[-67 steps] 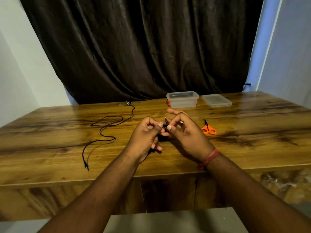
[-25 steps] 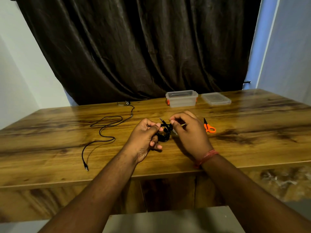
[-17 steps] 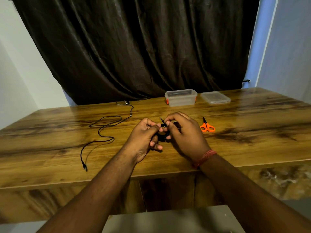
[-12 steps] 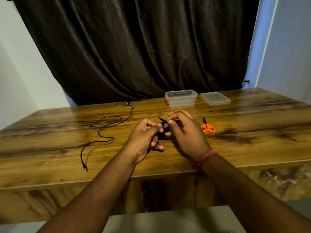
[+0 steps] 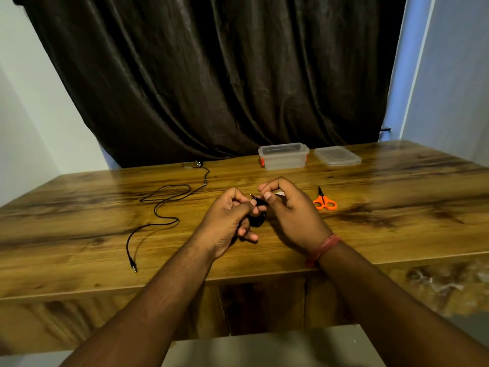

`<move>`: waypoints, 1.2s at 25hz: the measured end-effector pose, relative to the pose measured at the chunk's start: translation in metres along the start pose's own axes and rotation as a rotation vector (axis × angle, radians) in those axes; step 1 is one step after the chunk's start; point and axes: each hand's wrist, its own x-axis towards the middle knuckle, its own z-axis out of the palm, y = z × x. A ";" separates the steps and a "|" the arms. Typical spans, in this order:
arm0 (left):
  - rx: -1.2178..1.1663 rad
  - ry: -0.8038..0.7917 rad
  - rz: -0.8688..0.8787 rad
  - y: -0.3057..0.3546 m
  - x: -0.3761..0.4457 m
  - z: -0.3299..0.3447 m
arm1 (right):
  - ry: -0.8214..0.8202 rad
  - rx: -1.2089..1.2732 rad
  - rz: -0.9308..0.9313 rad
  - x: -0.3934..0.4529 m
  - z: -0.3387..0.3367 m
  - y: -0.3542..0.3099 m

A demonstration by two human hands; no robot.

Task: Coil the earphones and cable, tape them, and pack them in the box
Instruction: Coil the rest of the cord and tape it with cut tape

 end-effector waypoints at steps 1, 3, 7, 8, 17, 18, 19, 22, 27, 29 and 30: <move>0.018 -0.001 0.004 -0.001 0.001 0.001 | 0.013 -0.077 -0.029 0.000 0.001 0.001; 0.041 0.016 0.013 -0.003 0.002 0.002 | 0.024 -0.167 -0.074 0.001 0.002 0.004; 0.025 0.046 0.021 -0.005 0.005 0.001 | 0.032 -0.214 -0.100 0.001 0.003 0.006; 0.031 0.048 0.017 -0.006 0.005 0.000 | 0.033 -0.223 -0.102 0.001 0.003 0.005; 0.064 0.039 -0.009 -0.006 0.006 0.000 | 0.007 -0.329 -0.133 0.000 0.004 0.004; 0.076 0.041 0.001 -0.007 0.005 0.000 | 0.001 -0.337 -0.135 0.000 0.004 0.003; 0.085 0.048 0.009 -0.007 0.006 0.000 | -0.004 -0.343 -0.133 0.000 0.005 0.003; 0.102 0.070 0.011 -0.008 0.007 0.000 | -0.008 -0.341 -0.133 0.000 0.005 0.003; 0.156 0.034 0.046 -0.009 0.006 0.001 | 0.012 -0.329 -0.137 -0.001 0.004 0.002; 0.210 0.045 0.061 -0.010 0.004 0.002 | 0.012 -0.342 -0.140 -0.001 0.004 0.002; 0.268 0.066 0.074 -0.009 0.003 0.002 | 0.010 -0.345 -0.141 -0.001 0.004 0.002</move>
